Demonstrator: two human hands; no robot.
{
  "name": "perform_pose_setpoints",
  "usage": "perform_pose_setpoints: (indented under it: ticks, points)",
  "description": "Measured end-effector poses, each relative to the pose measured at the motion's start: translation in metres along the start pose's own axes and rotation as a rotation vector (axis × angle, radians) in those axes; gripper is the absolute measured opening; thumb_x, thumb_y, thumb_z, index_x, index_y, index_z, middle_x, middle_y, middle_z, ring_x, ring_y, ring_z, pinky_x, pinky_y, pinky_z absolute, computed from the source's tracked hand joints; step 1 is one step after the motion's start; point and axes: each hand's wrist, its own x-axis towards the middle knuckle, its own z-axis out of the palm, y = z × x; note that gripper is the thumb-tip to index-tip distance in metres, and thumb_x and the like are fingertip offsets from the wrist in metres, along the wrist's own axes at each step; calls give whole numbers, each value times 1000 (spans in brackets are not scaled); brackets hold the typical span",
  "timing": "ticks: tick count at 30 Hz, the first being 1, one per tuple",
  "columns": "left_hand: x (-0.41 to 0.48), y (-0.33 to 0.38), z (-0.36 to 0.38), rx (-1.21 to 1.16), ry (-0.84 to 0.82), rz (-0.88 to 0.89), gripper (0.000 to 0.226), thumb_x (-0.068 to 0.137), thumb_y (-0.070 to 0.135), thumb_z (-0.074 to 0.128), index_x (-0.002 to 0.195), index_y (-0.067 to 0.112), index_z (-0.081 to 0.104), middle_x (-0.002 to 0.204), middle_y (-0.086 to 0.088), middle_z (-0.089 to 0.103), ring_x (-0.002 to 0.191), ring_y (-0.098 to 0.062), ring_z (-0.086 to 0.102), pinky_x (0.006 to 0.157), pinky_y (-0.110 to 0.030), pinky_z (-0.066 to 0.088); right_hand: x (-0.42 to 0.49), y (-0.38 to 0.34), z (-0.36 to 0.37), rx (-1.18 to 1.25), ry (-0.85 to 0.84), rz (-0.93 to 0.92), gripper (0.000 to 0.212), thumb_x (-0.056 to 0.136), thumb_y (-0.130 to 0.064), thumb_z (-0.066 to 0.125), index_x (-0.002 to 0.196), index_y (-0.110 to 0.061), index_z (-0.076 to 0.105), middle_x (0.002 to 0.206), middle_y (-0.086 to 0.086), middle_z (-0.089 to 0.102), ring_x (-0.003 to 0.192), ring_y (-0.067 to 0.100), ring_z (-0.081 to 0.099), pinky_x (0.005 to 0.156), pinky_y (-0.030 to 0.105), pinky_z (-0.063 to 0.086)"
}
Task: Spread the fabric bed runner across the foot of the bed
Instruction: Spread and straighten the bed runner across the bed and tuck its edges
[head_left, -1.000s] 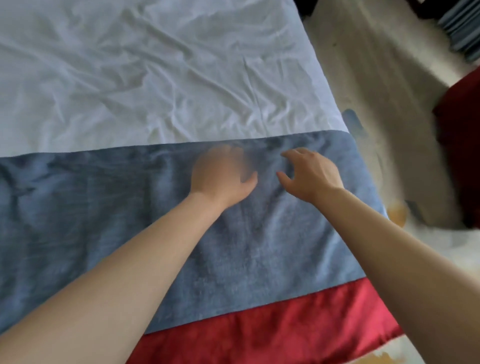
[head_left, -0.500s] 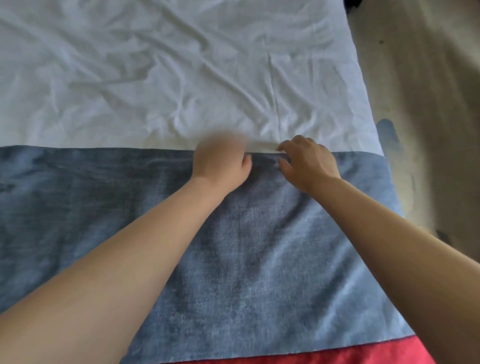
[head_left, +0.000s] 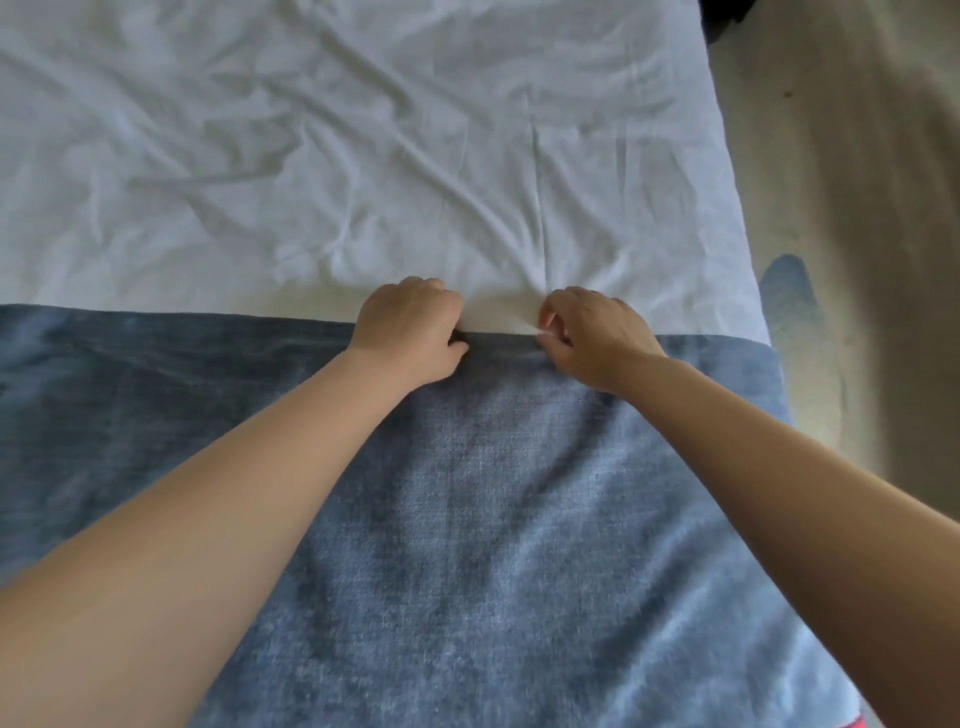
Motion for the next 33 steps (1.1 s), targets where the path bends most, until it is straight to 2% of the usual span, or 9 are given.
perform_pose_setpoints:
  ticks: [4,7,10,14,17,21,25,29,33]
  points:
    - [2,-12,-5,7,4,28,10,87,16,61,87,18,71,91,-2,68,88,-26,59,77,-33,43,7,-5,2,-126,-81,-78,5,92,-18,51,95,-17,55,95,0,56,88,19,53,81,34,44]
    - [7,-14,-4,58,1,17,15,85,4,59,80,15,68,88,-2,66,84,-24,58,73,-31,42,11,-6,8,-197,-67,-65,12,95,-17,45,102,-12,52,102,5,55,96,24,53,86,38,44]
    - [6,-24,-5,47,10,-1,18,85,0,55,78,14,62,87,-3,63,81,-24,56,67,-31,39,8,-9,15,-194,-26,0,12,92,-12,43,101,-13,51,102,5,53,96,24,51,85,35,40]
    - [-12,-63,-17,9,-32,-26,16,82,14,50,77,17,65,82,1,62,74,-22,57,61,-30,43,13,-17,6,-155,-73,28,13,87,-13,43,94,-17,53,96,1,51,91,22,51,79,32,39]
    - [-32,-106,-28,-18,-84,-55,11,77,25,56,82,25,66,83,6,61,78,-19,57,63,-28,40,21,-33,3,-99,-60,39,17,94,-23,41,96,-18,57,98,0,53,91,20,52,77,33,41]
    - [-53,-162,-41,23,-185,-92,10,74,31,60,82,28,65,83,6,63,77,-19,58,62,-28,44,33,-85,13,46,-80,54,24,96,-38,45,96,-19,60,97,-2,54,84,16,54,76,36,48]
    - [-67,-210,-52,51,-291,-143,10,83,36,63,88,29,66,89,6,65,80,-18,58,64,-29,44,59,-143,25,121,-102,18,17,94,-34,52,93,-20,62,94,-4,57,82,16,56,77,33,45]
    - [-73,-231,-49,28,-207,-116,15,87,37,62,93,26,69,92,4,68,86,-20,61,72,-32,48,81,-180,36,-50,-133,58,14,94,-20,48,95,-15,61,96,3,57,77,22,52,71,33,38]
    - [-77,-239,-40,13,-113,-100,22,86,44,61,86,22,67,84,1,66,81,-22,60,67,-31,46,83,-189,41,-128,-107,142,15,93,-18,42,88,-15,56,91,5,52,81,26,53,72,34,36]
